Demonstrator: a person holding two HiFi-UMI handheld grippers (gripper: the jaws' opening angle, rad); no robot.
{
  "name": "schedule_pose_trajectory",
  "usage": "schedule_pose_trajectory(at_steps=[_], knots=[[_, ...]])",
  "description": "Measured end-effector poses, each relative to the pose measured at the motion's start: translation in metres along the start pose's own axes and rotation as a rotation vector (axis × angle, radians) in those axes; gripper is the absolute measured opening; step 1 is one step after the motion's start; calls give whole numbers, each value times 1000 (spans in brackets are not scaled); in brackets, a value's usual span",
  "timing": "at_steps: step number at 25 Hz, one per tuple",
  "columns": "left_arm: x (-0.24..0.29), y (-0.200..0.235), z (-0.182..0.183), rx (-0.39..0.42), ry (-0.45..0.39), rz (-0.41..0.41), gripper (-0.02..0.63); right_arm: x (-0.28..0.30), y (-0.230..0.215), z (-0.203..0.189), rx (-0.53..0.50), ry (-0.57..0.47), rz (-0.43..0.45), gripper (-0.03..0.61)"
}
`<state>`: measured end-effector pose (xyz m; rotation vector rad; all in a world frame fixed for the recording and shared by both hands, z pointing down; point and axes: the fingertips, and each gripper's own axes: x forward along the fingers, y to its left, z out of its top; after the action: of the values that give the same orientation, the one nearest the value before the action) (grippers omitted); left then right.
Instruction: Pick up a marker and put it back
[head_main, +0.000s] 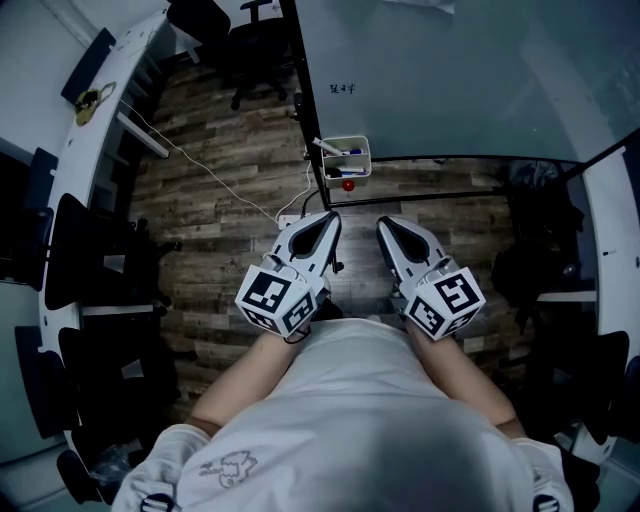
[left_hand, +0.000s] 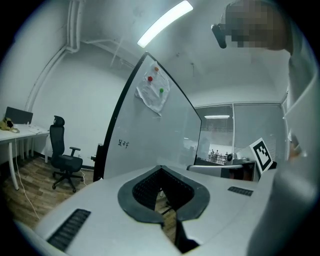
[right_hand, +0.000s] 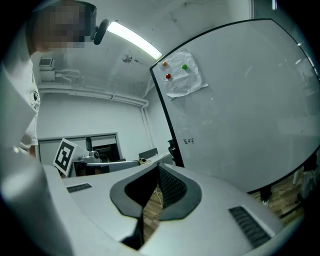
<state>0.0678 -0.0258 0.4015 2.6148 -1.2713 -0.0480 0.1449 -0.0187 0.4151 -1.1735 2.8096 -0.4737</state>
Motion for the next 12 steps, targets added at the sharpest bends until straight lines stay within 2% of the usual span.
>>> schedule_pose_trajectory(at_steps=[6, 12], knots=[[11, 34, 13, 10, -3, -35, 5, 34, -4, 9, -26, -20, -39, 12], [24, 59, 29, 16, 10, -121, 5, 72, -3, 21, -38, -32, -84, 12]])
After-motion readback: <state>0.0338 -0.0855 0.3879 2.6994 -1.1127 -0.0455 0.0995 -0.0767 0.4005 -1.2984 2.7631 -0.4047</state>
